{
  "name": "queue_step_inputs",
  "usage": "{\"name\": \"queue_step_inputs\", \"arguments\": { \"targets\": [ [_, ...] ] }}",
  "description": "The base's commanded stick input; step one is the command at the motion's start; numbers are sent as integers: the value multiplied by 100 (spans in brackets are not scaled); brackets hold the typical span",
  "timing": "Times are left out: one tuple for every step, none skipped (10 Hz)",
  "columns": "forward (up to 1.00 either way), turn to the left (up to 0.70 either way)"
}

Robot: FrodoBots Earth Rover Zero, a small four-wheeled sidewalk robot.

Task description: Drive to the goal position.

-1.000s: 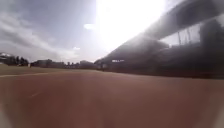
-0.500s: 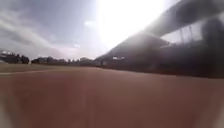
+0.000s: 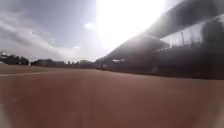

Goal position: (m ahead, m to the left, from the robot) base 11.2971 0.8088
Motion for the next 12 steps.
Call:
{"name": "queue_step_inputs", "arguments": {
  "targets": [
    [70,0],
    [70,0],
    [70,0],
    [70,0],
    [70,0],
    [70,0],
    [70,0],
    [70,0],
    [70,0],
    [70,0],
    [70,0],
    [70,0]
  ]
}}
